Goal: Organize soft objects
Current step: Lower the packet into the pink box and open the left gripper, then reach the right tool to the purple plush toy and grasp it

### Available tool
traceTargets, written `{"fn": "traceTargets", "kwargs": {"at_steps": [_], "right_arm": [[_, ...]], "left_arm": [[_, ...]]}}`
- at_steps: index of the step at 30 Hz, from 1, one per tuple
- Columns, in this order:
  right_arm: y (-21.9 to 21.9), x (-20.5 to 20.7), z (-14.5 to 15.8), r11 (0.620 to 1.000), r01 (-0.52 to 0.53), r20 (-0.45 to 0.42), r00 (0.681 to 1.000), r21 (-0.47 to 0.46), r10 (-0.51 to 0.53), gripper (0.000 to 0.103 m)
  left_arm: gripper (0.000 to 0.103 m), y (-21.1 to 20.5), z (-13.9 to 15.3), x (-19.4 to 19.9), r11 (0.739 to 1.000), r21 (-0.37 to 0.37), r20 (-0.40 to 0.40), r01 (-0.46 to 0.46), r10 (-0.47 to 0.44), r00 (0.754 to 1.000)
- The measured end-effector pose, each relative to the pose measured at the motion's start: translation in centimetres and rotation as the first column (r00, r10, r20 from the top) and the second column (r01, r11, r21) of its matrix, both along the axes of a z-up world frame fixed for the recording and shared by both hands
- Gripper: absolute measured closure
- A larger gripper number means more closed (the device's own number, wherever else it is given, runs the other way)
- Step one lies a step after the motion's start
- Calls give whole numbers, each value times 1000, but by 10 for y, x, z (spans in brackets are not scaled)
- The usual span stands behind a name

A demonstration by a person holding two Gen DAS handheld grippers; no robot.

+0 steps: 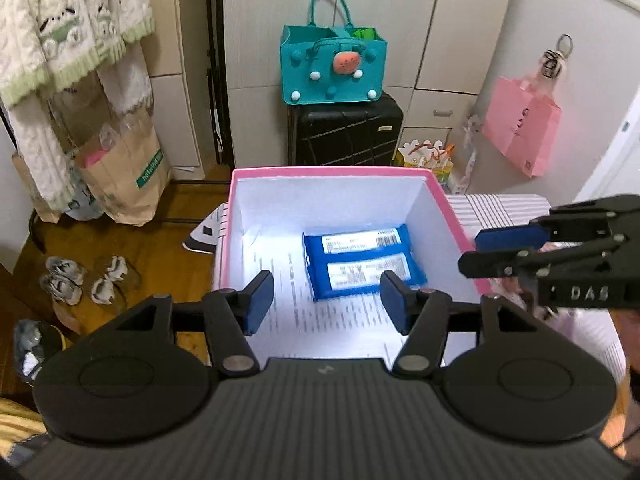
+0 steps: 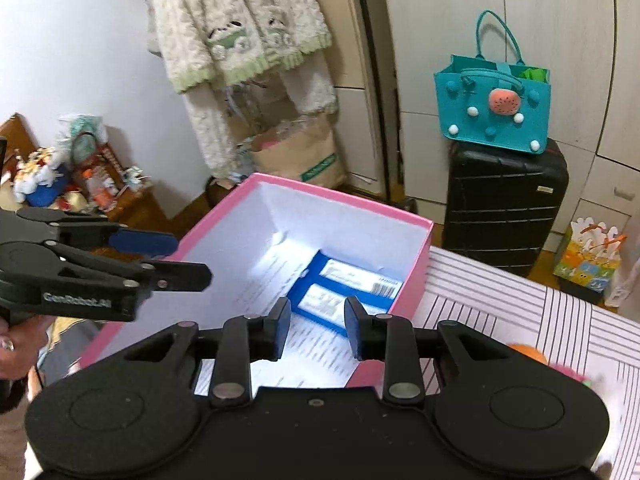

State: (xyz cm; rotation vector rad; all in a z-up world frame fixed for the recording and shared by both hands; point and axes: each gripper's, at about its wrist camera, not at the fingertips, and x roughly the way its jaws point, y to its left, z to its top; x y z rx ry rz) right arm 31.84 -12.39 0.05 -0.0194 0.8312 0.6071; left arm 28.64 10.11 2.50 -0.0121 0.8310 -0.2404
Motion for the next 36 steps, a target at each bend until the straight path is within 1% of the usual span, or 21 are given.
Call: {"fn": "traceTargets", "kwargs": {"at_steps": [4, 6, 9, 12, 14, 17, 19, 23, 29, 34, 36], "right_arm": [[-12, -27, 12, 998, -53, -18, 998, 42, 54, 67], [-20, -43, 18, 995, -73, -27, 997, 66, 75, 67], [-33, -66, 26, 991, -92, -33, 995, 97, 96, 66], [-48, -92, 32, 989, -99, -19, 995, 110, 102, 64], [-58, -108, 34, 987, -100, -17, 995, 123, 102, 62], [-71, -133, 33, 990, -91, -2, 996, 112, 92, 60], [-80, -149, 30, 991, -77, 9, 997, 105, 77, 59], [-100, -173, 22, 994, -45, 19, 999, 97, 44, 56], [-117, -197, 1, 997, -31, 15, 999, 69, 30, 55], [-135, -211, -26, 998, -11, 28, 1000, 62, 9, 53], [-141, -214, -37, 998, 0, 34, 999, 63, -2, 51]], "left_arm": [[41, 1, 15, -37, 998, -37, -11, 60, -61, 998], [41, -4, 22, -60, 994, -31, 4, 102, -102, 995], [38, -13, 29, -91, 990, -26, 20, 141, -140, 990], [37, -21, 31, -117, 983, -38, 5, 182, -182, 983], [36, -27, 31, -133, 977, -34, 2, 209, -209, 978], [35, -39, 31, -154, 970, -7, 2, 243, -243, 970], [34, -48, 30, -165, 960, 14, 5, 280, -280, 960], [34, -69, 24, -177, 941, 57, -15, 332, -332, 943], [34, -99, 8, -185, 903, 65, -43, 425, -423, 905], [34, -125, -5, -185, 867, 70, -54, 493, -490, 870], [34, -133, -10, -183, 859, 68, -50, 508, -505, 861]]}}
